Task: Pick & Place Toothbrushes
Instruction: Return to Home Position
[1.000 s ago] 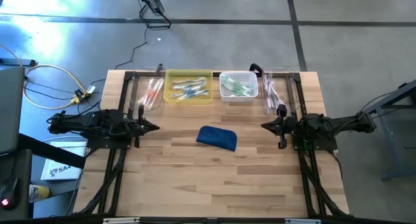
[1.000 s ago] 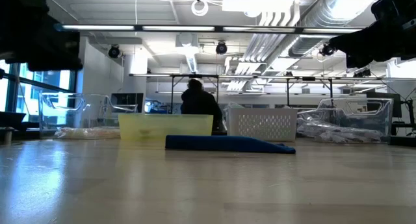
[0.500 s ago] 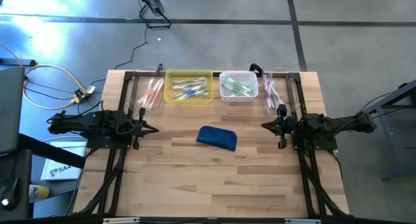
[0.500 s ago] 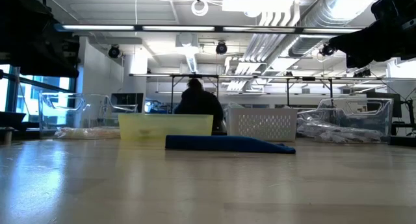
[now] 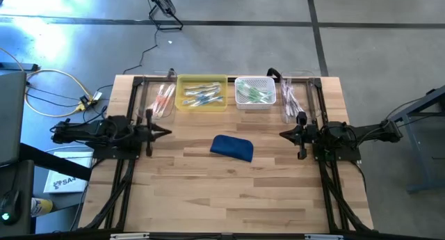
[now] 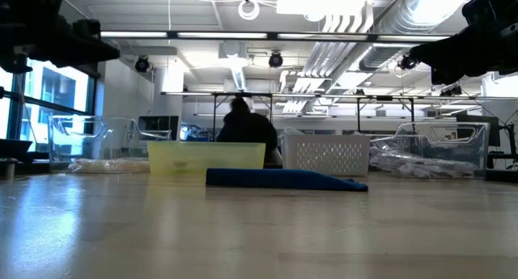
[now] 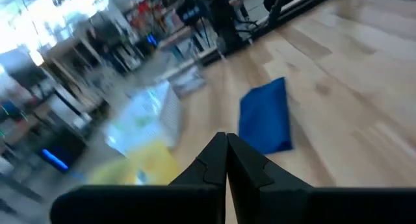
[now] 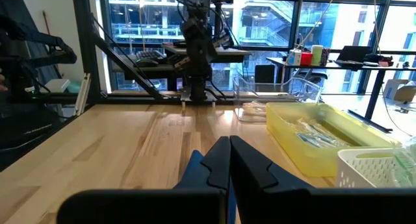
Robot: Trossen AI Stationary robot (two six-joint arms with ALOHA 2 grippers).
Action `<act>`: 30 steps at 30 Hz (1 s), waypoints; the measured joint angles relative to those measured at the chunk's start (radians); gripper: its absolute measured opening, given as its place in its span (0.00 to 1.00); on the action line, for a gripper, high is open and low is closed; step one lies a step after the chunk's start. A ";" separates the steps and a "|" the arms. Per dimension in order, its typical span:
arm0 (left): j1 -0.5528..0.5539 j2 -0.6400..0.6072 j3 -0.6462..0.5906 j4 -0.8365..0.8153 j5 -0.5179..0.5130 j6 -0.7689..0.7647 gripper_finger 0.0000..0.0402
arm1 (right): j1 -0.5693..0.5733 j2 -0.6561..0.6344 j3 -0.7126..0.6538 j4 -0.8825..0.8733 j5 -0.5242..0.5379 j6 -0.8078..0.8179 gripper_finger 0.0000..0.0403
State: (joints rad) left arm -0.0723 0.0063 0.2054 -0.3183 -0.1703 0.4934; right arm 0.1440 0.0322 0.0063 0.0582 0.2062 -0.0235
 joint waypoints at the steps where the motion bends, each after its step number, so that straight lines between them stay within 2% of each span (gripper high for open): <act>1: 0.000 0.000 0.000 0.016 0.000 0.045 0.01 | 0.000 0.000 0.000 0.000 0.000 0.000 0.01; 5: 0.000 0.000 0.000 0.037 0.000 0.166 0.01 | 0.000 0.000 0.000 0.001 0.000 0.000 0.01; 16: 0.000 0.000 0.000 0.012 0.004 0.148 0.01 | 0.000 0.000 0.000 0.001 0.000 0.000 0.01; 30: 0.000 0.000 0.000 -0.019 0.002 0.215 0.01 | 0.000 0.000 0.000 0.001 0.000 0.000 0.01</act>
State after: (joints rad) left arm -0.0723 0.0067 0.2054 -0.3373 -0.1687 0.7088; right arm 0.1439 0.0322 0.0063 0.0593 0.2058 -0.0235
